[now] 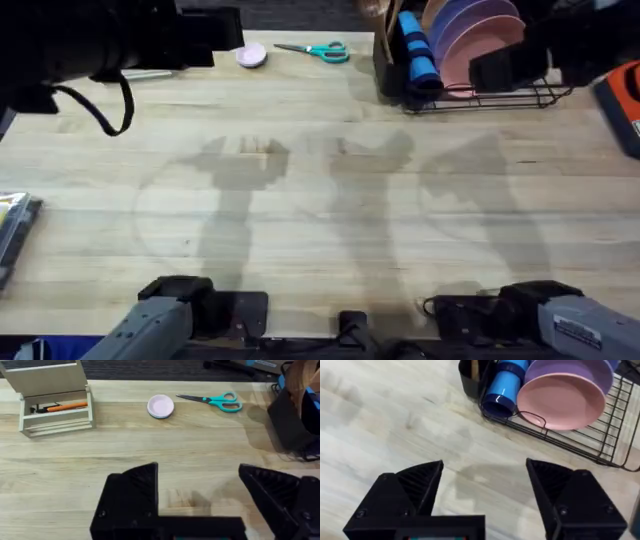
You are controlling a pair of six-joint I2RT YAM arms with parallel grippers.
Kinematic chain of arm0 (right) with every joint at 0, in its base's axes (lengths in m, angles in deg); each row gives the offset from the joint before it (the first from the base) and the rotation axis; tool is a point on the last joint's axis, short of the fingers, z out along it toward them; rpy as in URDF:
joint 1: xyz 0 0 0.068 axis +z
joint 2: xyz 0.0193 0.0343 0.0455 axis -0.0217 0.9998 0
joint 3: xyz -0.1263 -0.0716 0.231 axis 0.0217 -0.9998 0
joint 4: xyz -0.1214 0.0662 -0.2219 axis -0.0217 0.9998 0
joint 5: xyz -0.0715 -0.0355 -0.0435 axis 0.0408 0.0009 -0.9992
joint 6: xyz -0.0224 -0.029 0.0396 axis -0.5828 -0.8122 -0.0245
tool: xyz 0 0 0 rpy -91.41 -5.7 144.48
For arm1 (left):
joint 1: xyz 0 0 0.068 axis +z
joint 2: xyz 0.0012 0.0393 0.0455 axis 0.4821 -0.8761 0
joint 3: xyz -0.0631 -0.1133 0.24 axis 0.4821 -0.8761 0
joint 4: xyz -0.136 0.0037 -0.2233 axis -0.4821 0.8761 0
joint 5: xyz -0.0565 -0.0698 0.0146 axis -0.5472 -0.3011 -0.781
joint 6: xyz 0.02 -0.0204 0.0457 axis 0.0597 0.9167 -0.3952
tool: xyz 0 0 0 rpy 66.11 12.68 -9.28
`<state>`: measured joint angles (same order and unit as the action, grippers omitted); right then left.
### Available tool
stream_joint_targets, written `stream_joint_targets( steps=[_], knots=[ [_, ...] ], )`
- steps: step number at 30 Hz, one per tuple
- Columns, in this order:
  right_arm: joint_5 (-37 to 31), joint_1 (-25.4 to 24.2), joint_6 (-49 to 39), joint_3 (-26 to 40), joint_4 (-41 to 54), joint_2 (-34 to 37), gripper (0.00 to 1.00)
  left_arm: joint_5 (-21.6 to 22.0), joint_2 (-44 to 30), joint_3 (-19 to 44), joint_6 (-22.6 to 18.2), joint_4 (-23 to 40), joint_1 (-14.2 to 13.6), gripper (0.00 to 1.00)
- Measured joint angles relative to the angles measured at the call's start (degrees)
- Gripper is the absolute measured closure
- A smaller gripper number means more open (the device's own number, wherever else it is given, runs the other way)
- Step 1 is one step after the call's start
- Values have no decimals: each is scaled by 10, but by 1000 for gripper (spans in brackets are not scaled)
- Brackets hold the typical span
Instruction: Pick up the spoon on the table one by one and put them onto the rack
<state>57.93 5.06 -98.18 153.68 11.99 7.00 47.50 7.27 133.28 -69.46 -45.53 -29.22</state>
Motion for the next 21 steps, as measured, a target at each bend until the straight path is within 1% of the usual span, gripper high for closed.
stream_joint_targets(
  steps=[3, 11, 21],
  knots=[
    [-2, 0, 25, 0, 0, -13, 9, 0, 0, 0, 0, 0, 0, 7],
    [-2, 0, 139, 1, 0, -26, 10, 0, 0, 0, 0, 0, 0, 7],
    [-2, 0, 170, 1, 0, -26, 9, 0, 0, 0, 0, 0, 0, 7]
  ],
)
